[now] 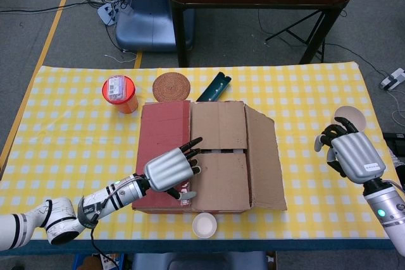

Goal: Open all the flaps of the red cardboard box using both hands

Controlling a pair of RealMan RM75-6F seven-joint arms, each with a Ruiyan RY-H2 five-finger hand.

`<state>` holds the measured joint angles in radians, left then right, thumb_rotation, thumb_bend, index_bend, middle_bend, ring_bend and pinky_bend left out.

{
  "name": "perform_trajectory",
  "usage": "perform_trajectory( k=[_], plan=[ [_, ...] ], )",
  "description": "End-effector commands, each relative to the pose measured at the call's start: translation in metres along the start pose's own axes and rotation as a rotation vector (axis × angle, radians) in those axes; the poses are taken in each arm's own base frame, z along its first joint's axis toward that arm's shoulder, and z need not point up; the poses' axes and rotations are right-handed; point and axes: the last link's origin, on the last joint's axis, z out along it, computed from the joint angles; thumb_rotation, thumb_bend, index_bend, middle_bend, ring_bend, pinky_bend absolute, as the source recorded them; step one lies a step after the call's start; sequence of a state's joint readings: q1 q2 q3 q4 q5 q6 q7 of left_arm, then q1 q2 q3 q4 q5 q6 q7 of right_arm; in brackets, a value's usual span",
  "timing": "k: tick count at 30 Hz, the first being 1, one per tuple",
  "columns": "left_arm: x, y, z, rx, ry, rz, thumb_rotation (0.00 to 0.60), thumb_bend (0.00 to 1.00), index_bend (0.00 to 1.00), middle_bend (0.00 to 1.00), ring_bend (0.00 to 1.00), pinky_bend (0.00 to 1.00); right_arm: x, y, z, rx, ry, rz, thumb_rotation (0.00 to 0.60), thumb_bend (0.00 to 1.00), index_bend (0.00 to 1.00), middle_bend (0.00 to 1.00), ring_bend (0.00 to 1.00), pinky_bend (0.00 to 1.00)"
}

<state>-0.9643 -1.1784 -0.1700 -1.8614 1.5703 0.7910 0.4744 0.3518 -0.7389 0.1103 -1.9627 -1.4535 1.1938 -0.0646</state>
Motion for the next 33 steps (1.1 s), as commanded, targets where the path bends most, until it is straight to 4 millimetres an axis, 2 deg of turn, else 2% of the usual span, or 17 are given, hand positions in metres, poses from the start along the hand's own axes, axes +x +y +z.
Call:
perform_trajectory(
  k=[1,5,10,20,25,33],
  plan=[
    [0.005,-0.001,-0.001,0.006,0.019,0.000,0.127,0.33,0.61,0.56,0.23,0.00,-0.001,0.000,0.000,-0.001,0.000,0.002,0.600,1.00,0.52,0.46,0.27,0.11],
    [0.014,-0.004,-0.005,0.018,0.052,0.032,0.102,0.33,0.63,0.58,0.24,0.00,-0.002,0.001,-0.001,-0.003,0.001,0.008,0.600,1.00,0.52,0.46,0.27,0.10],
    [0.029,-0.014,-0.014,0.044,0.082,0.062,0.098,0.33,0.63,0.58,0.24,0.00,0.000,0.001,0.000,0.000,0.007,0.007,0.600,1.00,0.52,0.46,0.27,0.10],
    [0.052,-0.043,-0.044,0.128,0.070,0.147,0.094,0.33,0.63,0.58,0.24,0.00,0.003,-0.002,0.002,0.014,0.017,0.010,0.600,1.00,0.52,0.46,0.27,0.10],
    [0.057,-0.054,-0.059,0.167,0.053,0.172,0.094,0.33,0.63,0.58,0.24,0.00,0.004,-0.004,0.004,0.020,0.018,0.010,0.600,1.00,0.52,0.46,0.27,0.10],
    [0.052,-0.073,-0.083,0.228,0.008,0.214,0.095,0.33,0.63,0.58,0.24,0.00,0.006,-0.008,0.006,0.026,0.021,0.005,0.600,1.00,0.52,0.46,0.27,0.09]
  ],
)
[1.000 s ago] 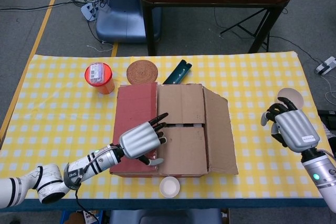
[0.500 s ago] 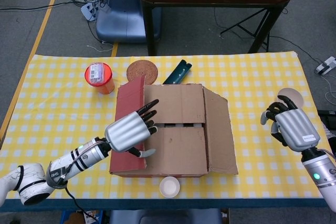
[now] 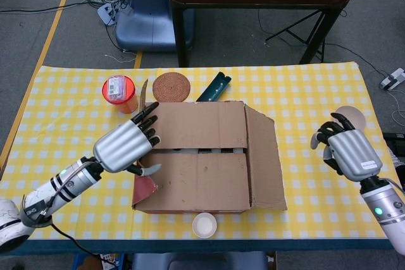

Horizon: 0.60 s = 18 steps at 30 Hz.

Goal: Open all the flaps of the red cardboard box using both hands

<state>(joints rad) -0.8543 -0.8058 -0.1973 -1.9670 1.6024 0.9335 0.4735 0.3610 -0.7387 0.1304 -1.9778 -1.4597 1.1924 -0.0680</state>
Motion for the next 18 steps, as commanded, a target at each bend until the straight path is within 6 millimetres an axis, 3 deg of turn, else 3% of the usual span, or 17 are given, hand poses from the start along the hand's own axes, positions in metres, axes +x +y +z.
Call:
perform_trajectory(
  k=[1,10,18],
  plan=[
    [-0.004,-0.008,-0.007,0.022,-0.017,0.008,0.096,0.33,0.63,0.58,0.24,0.00,0.000,-0.001,0.001,0.000,0.000,-0.001,0.600,1.00,0.52,0.46,0.27,0.09],
    [-0.008,-0.030,-0.029,0.093,-0.022,0.003,0.096,0.33,0.63,0.58,0.24,0.00,0.001,-0.001,0.002,0.001,-0.001,0.000,0.600,1.00,0.52,0.46,0.27,0.09],
    [-0.007,-0.038,-0.044,0.120,-0.026,0.006,0.096,0.33,0.63,0.58,0.24,0.00,0.001,-0.002,0.004,0.006,-0.001,0.001,0.600,1.00,0.52,0.46,0.27,0.09]
  ],
)
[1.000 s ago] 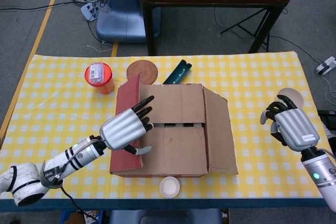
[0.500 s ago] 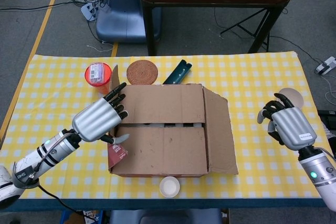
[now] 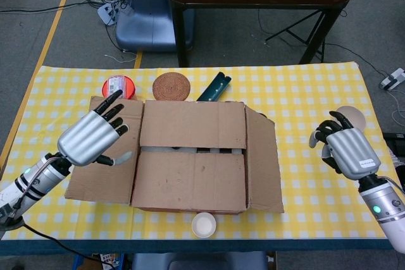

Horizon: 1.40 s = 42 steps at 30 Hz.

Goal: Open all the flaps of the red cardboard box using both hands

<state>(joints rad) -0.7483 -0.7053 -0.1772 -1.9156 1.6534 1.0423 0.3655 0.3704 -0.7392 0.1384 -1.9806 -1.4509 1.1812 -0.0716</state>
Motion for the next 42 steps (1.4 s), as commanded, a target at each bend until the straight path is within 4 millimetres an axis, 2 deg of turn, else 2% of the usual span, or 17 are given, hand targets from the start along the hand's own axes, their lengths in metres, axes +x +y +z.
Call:
perform_trajectory(
  k=[1,8,16,18,21,24,29,32,35,37,42],
  plan=[
    [-0.002,-0.002,-0.003,0.004,-0.010,0.001,0.094,0.33,0.63,0.58,0.24,0.00,0.000,0.000,0.000,0.001,-0.001,0.001,0.600,1.00,0.52,0.46,0.27,0.09],
    [-0.015,-0.006,-0.011,0.054,-0.045,-0.036,0.097,0.33,0.60,0.58,0.24,0.00,0.000,0.001,-0.001,-0.003,-0.003,0.000,0.600,1.00,0.52,0.46,0.27,0.09],
    [-0.042,-0.016,-0.025,0.228,-0.117,-0.258,0.125,0.33,0.50,0.51,0.22,0.00,-0.003,0.002,-0.002,0.003,-0.013,-0.008,0.600,1.00,0.50,0.46,0.27,0.09],
    [-0.049,-0.020,-0.031,0.281,-0.136,-0.311,0.127,0.33,0.46,0.49,0.22,0.00,-0.004,0.001,0.000,0.012,-0.013,-0.008,0.600,0.97,0.50,0.46,0.27,0.09],
    [-0.059,-0.025,-0.038,0.354,-0.143,-0.365,0.128,0.33,0.39,0.45,0.22,0.00,-0.006,-0.004,0.007,0.039,-0.018,-0.026,0.600,0.90,0.47,0.44,0.27,0.09],
    [-0.069,-0.030,-0.046,0.421,-0.137,-0.378,0.128,0.33,0.38,0.43,0.22,0.00,-0.007,-0.013,0.017,0.066,-0.018,-0.027,0.600,0.80,0.41,0.39,0.27,0.09],
    [-0.087,-0.038,-0.064,0.513,-0.167,-0.419,0.131,0.33,0.37,0.42,0.22,0.00,-0.008,-0.030,0.040,0.100,-0.015,-0.016,0.600,0.52,0.26,0.25,0.21,0.09],
    [-0.099,-0.041,-0.080,0.571,-0.181,-0.434,0.131,0.33,0.37,0.42,0.22,0.00,-0.013,-0.042,0.057,0.119,-0.031,-0.018,0.600,0.40,0.15,0.16,0.14,0.09],
    [-0.107,-0.041,-0.092,0.604,-0.192,-0.439,0.133,0.33,0.37,0.42,0.22,0.00,-0.018,-0.056,0.075,0.139,-0.048,-0.024,0.600,0.33,0.05,0.08,0.07,0.09],
    [-0.111,-0.041,-0.099,0.615,-0.200,-0.435,0.137,0.33,0.37,0.42,0.22,0.00,-0.021,-0.066,0.086,0.156,-0.052,-0.026,0.600,0.31,0.01,0.05,0.04,0.08],
    [-0.115,-0.039,-0.113,0.635,-0.205,-0.440,0.142,0.33,0.38,0.42,0.22,0.00,-0.029,-0.093,0.108,0.208,-0.068,-0.022,0.600,0.26,0.00,0.02,0.01,0.06]
  ],
)
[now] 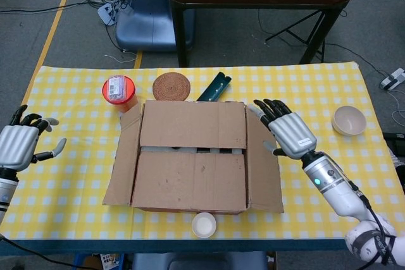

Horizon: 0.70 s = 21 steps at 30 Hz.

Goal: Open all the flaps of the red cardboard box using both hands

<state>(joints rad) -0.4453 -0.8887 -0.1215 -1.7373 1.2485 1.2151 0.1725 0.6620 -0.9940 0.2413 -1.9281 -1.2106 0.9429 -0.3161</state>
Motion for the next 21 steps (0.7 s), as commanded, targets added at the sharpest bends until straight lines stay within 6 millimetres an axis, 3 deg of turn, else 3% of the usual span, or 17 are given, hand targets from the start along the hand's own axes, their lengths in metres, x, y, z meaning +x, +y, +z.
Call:
perform_trajectory(
  k=[1,8,21],
  plan=[
    [-0.002,-0.004,-0.004,0.005,0.001,-0.002,0.142,0.33,0.38,0.42,0.22,0.00,-0.004,-0.016,0.018,0.039,-0.010,-0.012,0.600,0.25,0.00,0.01,0.01,0.05],
    [-0.003,-0.012,-0.012,0.014,0.009,-0.002,0.143,0.33,0.38,0.42,0.22,0.00,-0.014,-0.039,0.030,0.083,-0.031,-0.025,0.600,0.19,0.00,0.00,0.00,0.00],
    [-0.006,-0.011,-0.020,-0.005,0.014,-0.001,0.146,0.33,0.39,0.42,0.22,0.00,-0.029,-0.061,0.043,0.116,-0.036,-0.060,0.600,0.18,0.00,0.00,0.00,0.00]
  ],
)
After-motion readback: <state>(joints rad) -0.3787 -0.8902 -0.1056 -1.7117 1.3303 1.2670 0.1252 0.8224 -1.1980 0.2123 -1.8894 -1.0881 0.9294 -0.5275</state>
